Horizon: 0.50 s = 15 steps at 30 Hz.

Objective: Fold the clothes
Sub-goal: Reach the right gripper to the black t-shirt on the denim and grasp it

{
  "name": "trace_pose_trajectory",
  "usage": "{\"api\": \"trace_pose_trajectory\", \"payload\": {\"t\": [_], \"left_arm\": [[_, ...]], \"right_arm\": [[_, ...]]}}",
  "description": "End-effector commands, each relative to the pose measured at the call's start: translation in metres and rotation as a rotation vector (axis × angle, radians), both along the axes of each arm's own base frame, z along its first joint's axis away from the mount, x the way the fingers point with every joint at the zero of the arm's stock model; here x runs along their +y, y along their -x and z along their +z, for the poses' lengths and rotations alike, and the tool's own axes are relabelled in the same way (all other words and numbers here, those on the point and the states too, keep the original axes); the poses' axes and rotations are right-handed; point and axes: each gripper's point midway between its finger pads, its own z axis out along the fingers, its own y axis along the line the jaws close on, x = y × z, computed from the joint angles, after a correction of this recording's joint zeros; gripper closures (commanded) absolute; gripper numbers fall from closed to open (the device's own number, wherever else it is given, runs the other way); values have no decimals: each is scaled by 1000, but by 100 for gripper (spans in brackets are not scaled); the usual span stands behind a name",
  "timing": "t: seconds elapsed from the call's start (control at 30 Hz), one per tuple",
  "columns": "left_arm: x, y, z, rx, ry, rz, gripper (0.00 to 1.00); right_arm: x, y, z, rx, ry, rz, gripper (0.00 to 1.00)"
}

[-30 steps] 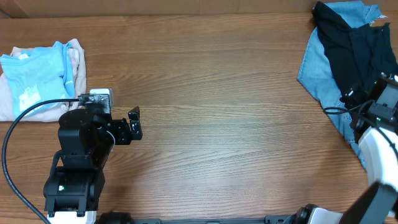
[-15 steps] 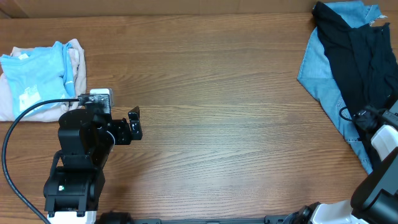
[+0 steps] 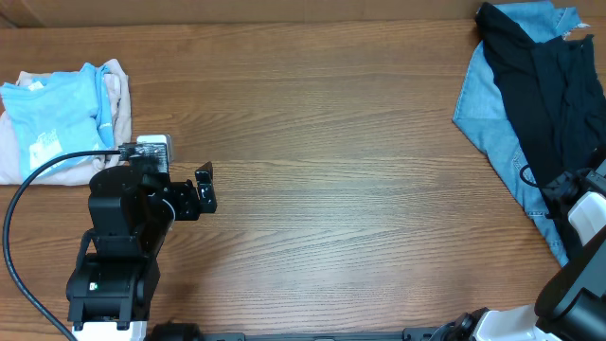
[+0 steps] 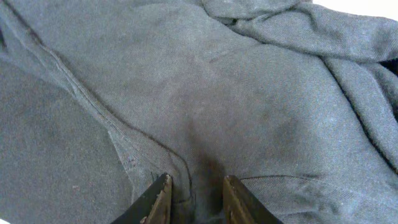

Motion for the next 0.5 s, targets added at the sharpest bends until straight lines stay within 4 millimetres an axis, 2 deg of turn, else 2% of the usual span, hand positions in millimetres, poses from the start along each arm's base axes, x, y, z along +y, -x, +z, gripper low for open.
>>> {"api": "trace_pose_trajectory", "payload": {"t": [0.0,0.1,0.2,0.33,0.4,0.47], "left_arm": [[0,-2,13,-31,22,3,0],[0,-2,13,-31,22,3,0],[0,-2,13,-31,22,3,0],[0,-2,13,-31,22,3,0],[0,-2,13,-31,22,3,0],[0,-2,13,-31,22,3,0]], "right_arm": [[-6,-3,5,-9,16,-9,70],[-5,-2,4,-2,10,-9,71],[-3,-1,3,2,3,-11,65],[-1,-3,2,-6,-9,-2,65],[-1,-3,2,-6,-10,-2,66],[-1,-3,1,-5,-10,-2,74]]}}
